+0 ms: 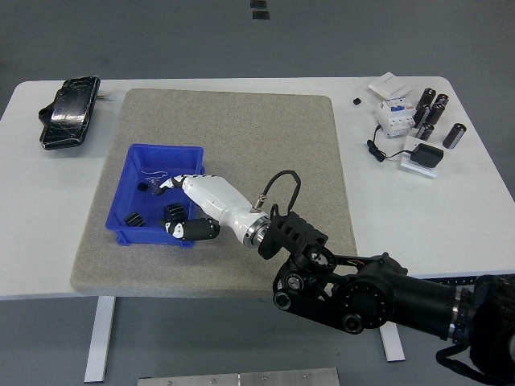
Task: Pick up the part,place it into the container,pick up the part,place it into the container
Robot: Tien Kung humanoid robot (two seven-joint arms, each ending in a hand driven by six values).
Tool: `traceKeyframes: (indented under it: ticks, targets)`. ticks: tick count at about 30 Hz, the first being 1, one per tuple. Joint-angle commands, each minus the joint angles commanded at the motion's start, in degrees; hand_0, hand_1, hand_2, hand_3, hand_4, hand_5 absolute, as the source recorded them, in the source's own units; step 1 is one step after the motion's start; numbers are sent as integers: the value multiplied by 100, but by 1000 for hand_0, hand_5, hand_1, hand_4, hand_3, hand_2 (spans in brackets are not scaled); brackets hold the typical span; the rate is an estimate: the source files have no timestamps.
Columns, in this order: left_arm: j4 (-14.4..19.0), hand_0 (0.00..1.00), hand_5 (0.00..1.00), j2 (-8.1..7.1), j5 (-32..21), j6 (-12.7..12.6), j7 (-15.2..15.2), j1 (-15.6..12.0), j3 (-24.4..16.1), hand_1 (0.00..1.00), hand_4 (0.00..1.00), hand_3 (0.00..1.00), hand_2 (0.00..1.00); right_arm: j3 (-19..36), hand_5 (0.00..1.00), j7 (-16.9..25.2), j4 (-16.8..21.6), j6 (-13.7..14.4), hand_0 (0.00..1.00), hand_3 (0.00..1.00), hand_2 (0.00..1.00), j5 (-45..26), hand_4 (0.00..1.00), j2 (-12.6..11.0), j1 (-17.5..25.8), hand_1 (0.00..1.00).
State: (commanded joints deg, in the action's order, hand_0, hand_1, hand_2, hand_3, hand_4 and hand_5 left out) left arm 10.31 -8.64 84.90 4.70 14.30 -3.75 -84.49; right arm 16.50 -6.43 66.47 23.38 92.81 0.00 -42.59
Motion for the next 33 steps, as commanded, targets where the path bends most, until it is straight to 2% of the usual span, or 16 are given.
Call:
traceKeyframes:
  ticks: [7, 12, 16, 17, 26, 33]
  targets:
    - [0, 675, 622, -2, 11, 0, 3, -10, -6, 647, 693, 611, 617, 163, 446, 59, 41, 75, 882, 879, 864, 52, 752, 0, 56, 868]
    - [0, 675, 623, 12, 10, 1, -2, -20, -4, 647, 689, 610, 617, 624, 448, 72, 90, 133, 873, 858, 845, 191, 757, -29, 267, 858]
    - [0, 675, 623, 25, 3, 1, -6, -36, 4, 647, 689, 610, 617, 1149, 448, 55, -10, 139, 873, 858, 845, 421, 757, -226, 568, 858]
    - [0, 674, 621, 27, 0, 0, -9, -40, 5, 646, 685, 610, 616, 1286, 451, 51, -36, 138, 863, 830, 807, 496, 748, -286, 650, 825]
    - [0, 673, 622, 53, -32, -10, -5, -91, 16, 645, 685, 609, 617, 2727, 437, 117, -47, 155, 849, 818, 795, 1065, 731, -933, 1547, 814]
    - [0, 673, 620, 49, 7, -8, 1, -71, -18, 646, 683, 606, 617, 3573, 432, 183, -147, 75, 847, 815, 793, 1142, 726, -1091, 1911, 816]
